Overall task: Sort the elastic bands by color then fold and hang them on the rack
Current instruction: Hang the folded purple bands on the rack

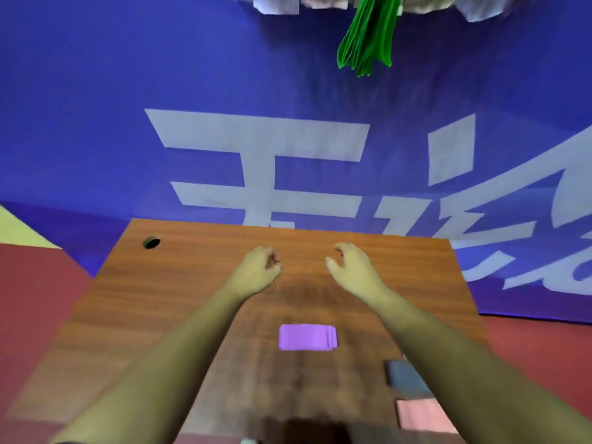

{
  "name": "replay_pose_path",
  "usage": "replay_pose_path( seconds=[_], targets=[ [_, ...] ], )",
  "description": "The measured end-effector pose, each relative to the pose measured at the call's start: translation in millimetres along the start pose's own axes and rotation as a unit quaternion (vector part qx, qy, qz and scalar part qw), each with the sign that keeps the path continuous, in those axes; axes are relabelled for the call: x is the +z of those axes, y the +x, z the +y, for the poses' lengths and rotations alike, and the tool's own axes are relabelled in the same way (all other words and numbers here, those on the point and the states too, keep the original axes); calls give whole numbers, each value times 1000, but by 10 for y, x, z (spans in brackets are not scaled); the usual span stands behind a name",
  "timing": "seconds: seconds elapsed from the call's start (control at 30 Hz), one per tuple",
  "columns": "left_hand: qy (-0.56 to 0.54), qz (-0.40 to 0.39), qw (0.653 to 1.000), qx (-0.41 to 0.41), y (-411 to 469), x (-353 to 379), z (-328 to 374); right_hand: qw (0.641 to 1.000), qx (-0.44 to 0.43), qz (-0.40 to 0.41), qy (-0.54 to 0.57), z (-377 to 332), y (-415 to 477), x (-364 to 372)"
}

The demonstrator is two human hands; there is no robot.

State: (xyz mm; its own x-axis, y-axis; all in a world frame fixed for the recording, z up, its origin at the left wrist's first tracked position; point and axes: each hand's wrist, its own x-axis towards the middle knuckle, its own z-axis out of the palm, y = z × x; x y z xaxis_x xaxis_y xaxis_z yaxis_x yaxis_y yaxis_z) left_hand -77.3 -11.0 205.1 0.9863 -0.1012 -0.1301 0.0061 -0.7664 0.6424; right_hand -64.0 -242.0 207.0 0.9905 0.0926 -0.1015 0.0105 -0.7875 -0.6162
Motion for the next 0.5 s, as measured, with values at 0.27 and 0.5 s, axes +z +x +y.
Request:
replay_pose_path(
  seconds=[0.27,0.5],
  targets=[
    [-16,-106,992,-67,-287,731,-790,986,60,-153,-41,325,-297,1099],
    [-24,-175,979,-98,-155,1335,-1426,973,63,-209,-71,487,-335,1637]
  ],
)
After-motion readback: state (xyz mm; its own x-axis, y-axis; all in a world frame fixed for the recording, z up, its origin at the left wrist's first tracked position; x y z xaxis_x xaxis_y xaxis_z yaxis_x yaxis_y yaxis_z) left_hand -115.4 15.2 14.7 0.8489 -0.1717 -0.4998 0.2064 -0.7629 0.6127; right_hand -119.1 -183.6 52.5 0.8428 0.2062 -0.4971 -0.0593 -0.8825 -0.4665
